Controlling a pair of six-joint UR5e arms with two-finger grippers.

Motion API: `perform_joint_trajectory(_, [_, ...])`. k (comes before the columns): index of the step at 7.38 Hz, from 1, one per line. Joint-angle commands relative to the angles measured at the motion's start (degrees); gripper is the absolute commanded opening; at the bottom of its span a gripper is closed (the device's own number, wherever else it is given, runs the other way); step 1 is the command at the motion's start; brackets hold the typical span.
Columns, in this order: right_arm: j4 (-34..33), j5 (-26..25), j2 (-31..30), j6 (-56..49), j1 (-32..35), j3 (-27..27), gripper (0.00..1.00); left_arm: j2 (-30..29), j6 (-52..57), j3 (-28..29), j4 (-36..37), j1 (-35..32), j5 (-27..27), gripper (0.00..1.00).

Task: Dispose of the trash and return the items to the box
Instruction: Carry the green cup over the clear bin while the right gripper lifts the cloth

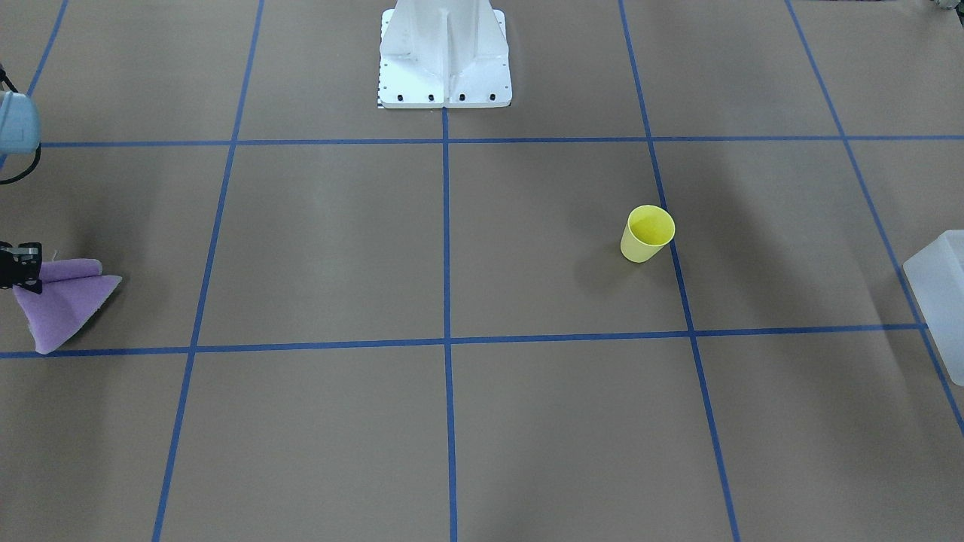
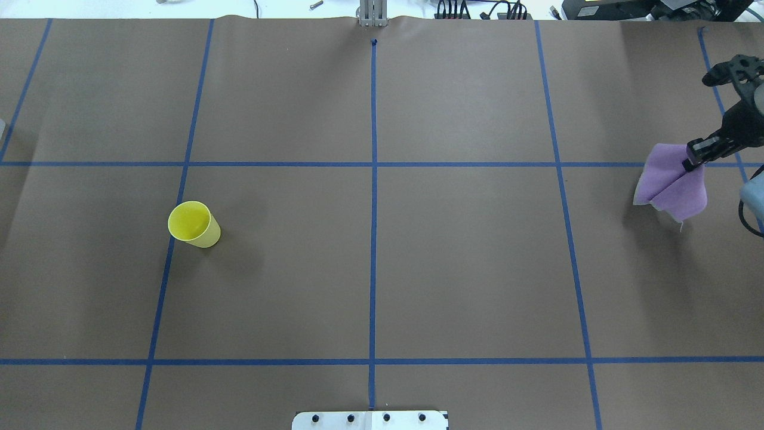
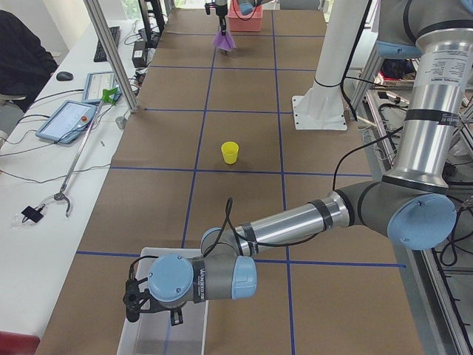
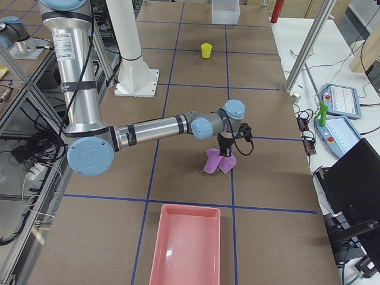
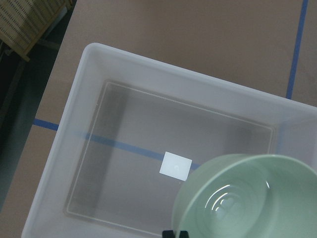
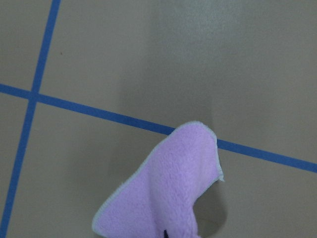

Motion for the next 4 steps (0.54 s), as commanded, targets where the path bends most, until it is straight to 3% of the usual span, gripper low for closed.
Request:
perform_joint_trajectory(1, [-0.1, 3.3, -0.8, 0.0, 4.5, 2.8, 0.00, -2.0, -10.5, 6.1, -8.4, 3.9, 0.1, 0.00])
perform_joint_trajectory(2, [-0.8, 4.3, -1.2, 0.0, 6.1, 3.9, 0.00, -2.0, -15.9, 9.0, -14.9, 6.1, 0.1, 0.00])
perform_joint_trajectory(4, [-10.7, 4.6, -1.0, 0.0, 8.6, 11.5, 0.00, -1.9, -20.6, 11.2, -19.0, 10.8, 0.0, 0.00])
